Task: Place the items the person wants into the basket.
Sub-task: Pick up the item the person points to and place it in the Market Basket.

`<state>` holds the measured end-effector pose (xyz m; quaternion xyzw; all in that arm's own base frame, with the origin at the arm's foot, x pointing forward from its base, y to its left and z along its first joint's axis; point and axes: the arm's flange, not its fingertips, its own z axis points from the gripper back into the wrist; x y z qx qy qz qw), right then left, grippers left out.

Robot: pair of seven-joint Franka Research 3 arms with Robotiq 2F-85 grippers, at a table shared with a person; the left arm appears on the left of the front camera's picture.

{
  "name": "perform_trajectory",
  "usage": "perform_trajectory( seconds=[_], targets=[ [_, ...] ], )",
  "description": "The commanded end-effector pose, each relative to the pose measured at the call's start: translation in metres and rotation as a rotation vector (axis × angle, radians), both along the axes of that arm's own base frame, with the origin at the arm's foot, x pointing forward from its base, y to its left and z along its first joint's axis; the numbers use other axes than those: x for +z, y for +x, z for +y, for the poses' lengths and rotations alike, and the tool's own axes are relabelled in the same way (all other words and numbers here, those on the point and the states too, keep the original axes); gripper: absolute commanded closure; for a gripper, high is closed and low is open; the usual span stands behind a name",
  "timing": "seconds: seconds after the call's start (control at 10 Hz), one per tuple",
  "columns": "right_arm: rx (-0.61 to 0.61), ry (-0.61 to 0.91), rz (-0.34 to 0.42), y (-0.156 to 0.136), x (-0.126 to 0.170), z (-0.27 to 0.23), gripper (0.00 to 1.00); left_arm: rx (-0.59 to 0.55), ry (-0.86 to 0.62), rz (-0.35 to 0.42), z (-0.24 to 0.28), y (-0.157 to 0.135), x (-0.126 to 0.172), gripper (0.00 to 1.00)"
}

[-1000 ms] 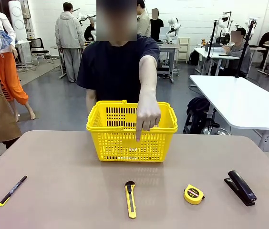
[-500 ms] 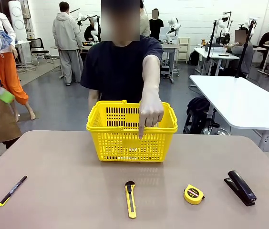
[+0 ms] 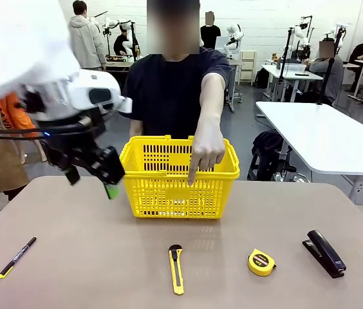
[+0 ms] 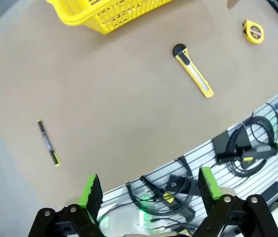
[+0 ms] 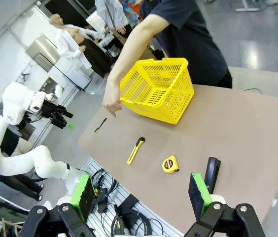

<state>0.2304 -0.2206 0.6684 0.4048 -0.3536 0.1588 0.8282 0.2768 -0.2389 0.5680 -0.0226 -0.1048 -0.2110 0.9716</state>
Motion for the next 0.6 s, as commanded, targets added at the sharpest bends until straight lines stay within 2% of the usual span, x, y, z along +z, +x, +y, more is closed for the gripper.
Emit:
perform_trajectory(
  seconds=[0.0, 0.3, 0.5],
  targets=[
    [0.012, 0.021, -0.024, 0.001, 0.001, 0.000, 0.00, 0.099, -0.016, 0.000, -0.018, 0.013, -0.023, 0.00],
    [0.012, 0.021, -0.024, 0.001, 0.001, 0.000, 0.00, 0.157, -0.055, 0.013, -0.027, 0.024, -0.053, 0.00],
    [0.012, 0.021, -0.024, 0.001, 0.001, 0.000, 0.00, 0.136, -0.018, 0.042, -0.024, 0.030, -0.060, 0.00]
  ],
)
